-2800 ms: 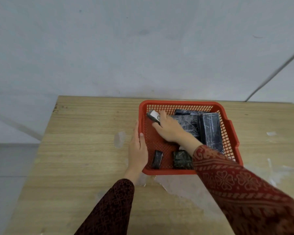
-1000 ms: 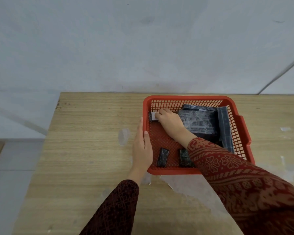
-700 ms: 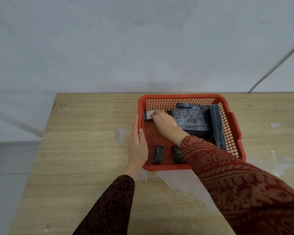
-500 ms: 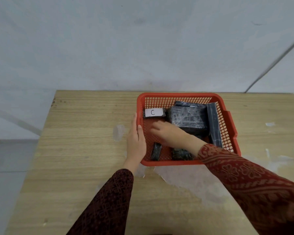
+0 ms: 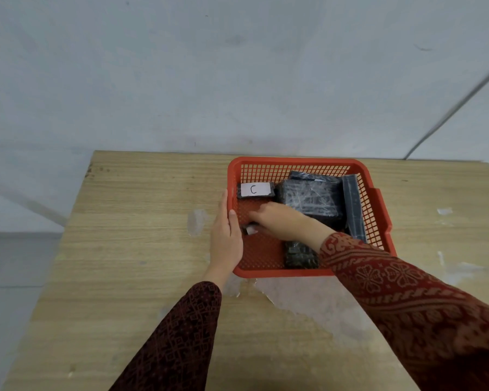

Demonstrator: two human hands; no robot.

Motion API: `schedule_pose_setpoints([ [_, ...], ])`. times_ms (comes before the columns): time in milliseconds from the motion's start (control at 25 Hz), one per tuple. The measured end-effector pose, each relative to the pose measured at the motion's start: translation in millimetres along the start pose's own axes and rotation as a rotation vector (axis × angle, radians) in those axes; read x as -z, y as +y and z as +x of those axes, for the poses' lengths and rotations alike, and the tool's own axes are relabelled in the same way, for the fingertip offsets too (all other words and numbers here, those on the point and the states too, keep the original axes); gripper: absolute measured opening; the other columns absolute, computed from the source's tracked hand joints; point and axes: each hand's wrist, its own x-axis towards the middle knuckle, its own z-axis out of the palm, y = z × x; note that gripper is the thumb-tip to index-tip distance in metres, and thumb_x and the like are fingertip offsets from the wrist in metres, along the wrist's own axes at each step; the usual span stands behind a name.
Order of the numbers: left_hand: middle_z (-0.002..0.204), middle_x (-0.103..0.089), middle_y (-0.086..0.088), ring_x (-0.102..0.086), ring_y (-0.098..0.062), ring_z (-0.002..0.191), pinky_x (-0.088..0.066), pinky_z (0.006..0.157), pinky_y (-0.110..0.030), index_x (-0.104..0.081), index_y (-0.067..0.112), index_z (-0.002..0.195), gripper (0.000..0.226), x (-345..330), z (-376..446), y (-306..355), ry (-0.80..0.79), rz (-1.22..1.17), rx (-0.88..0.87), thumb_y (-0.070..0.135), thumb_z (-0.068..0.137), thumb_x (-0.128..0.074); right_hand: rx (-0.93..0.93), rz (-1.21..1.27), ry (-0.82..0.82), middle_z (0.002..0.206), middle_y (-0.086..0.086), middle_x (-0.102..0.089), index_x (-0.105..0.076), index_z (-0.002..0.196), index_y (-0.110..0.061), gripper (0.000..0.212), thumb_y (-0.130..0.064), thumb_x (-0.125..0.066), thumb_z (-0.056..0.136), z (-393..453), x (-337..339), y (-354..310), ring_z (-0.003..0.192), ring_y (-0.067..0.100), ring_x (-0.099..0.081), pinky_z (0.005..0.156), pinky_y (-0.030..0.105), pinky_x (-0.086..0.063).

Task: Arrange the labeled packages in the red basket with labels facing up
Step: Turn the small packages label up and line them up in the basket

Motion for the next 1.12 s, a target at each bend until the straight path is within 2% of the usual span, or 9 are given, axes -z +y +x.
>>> schedule_pose_setpoints([
  [200, 0.159, -0.029, 0.003, -0.030, -0.008, 0.144, -0.026, 0.119, -0.029, -0.017, 0.026, 0.153, 0.050, -0.8, 0.7, -0.7, -0.008, -0.013, -0.009, 0.026, 0.104, -0.026, -0.190, -0.079, 0.107, 0.101, 0.013, -0.067, -0.066, 0.105, -0.005, 0.024, -0.022, -0.055, 0.093, 32.5, 9.9, 19.5, 0.097, 0.032, -0.061, 0.082, 0.041, -0.048],
  [320, 0.158, -0.031, 0.006, -0.037, 0.002, 0.137, -0.029, 0.113, -0.017, -0.018, 0.026, 0.153, 0.050, -1.1, 1.4, -2.0, -0.010, -0.015, -0.021, 0.026, 0.104, -0.027, -0.300, 0.022, 0.139, 0.104, 0.014, -0.068, -0.059, 0.109, -0.006, 0.022, -0.019, -0.056, 0.092, 38.7, 3.1, 19.2, 0.097, 0.034, -0.062, 0.078, 0.044, -0.053],
  [360, 0.158, -0.030, 0.006, -0.036, 0.000, 0.139, -0.029, 0.114, -0.019, -0.018, 0.026, 0.153, 0.050, -1.3, 1.7, -2.5, -0.009, -0.019, -0.015, 0.026, 0.104, -0.027, -0.318, 0.060, 0.156, 0.105, 0.014, -0.068, -0.058, 0.109, -0.006, 0.022, -0.021, -0.056, 0.092, 38.1, 0.9, 17.8, 0.097, 0.033, -0.062, 0.076, 0.043, -0.054],
  [520, 0.159, -0.030, 0.004, -0.030, -0.009, 0.145, -0.027, 0.119, -0.030, -0.018, 0.026, 0.153, 0.050, -1.6, 3.0, -3.9, -0.008, -0.017, 0.002, 0.026, 0.104, -0.027, -0.268, -0.011, 0.170, 0.105, 0.013, -0.063, -0.058, 0.107, -0.007, 0.025, -0.023, -0.061, 0.088, 31.2, -12.1, 8.8, 0.097, 0.032, -0.059, 0.077, 0.041, -0.047],
  [720, 0.160, -0.026, 0.006, -0.024, -0.003, 0.146, -0.023, 0.120, -0.026, -0.017, 0.025, 0.153, 0.050, -0.7, 2.3, -2.6, -0.021, -0.019, 0.002, 0.027, 0.104, -0.026, -0.325, -0.111, 0.182, 0.116, 0.012, -0.056, -0.055, 0.117, -0.009, 0.026, -0.011, -0.046, 0.092, 36.3, -15.9, 5.6, 0.108, 0.030, -0.052, 0.083, 0.039, -0.045],
  [840, 0.160, -0.026, 0.006, -0.024, -0.005, 0.146, -0.022, 0.119, -0.022, -0.017, 0.026, 0.153, 0.050, -0.9, 1.2, -2.3, -0.023, -0.018, 0.001, 0.027, 0.104, -0.026, -0.339, -0.039, 0.192, 0.115, 0.012, -0.057, -0.054, 0.117, -0.009, 0.028, -0.015, -0.054, 0.090, 34.7, -13.4, 3.0, 0.107, 0.031, -0.053, 0.082, 0.040, -0.048],
  [960, 0.157, -0.028, 0.009, -0.027, -0.005, 0.144, -0.021, 0.113, -0.011, -0.019, 0.026, 0.153, 0.050, -1.4, 1.0, -1.5, -0.007, -0.005, -0.007, 0.027, 0.104, -0.026, -0.350, 0.044, 0.328, 0.111, 0.009, -0.062, -0.059, 0.112, -0.011, 0.026, -0.022, -0.059, 0.088, 19.8, -1.7, 12.1, 0.106, 0.029, -0.056, 0.087, 0.040, -0.047],
  [1040, 0.157, -0.031, 0.005, -0.031, -0.009, 0.143, -0.025, 0.116, -0.020, -0.019, 0.026, 0.153, 0.049, -1.9, 1.3, -2.0, -0.002, -0.004, 0.000, 0.026, 0.104, -0.026, -0.389, 0.049, 0.451, 0.105, 0.010, -0.064, -0.061, 0.107, -0.010, 0.021, -0.016, -0.058, 0.087, 6.0, 8.7, 30.3, 0.103, 0.030, -0.057, 0.087, 0.041, -0.047],
  [1120, 0.157, -0.032, 0.002, -0.033, -0.011, 0.143, -0.027, 0.118, -0.031, -0.019, 0.027, 0.153, 0.049, -2.3, 1.3, -1.7, -0.008, -0.003, 0.007, 0.026, 0.104, -0.026, -0.454, -0.008, 0.466, 0.106, 0.014, -0.062, -0.060, 0.110, -0.007, 0.024, -0.008, -0.053, 0.088, -8.3, 19.1, 54.0, 0.102, 0.033, -0.055, 0.086, 0.043, -0.046],
])
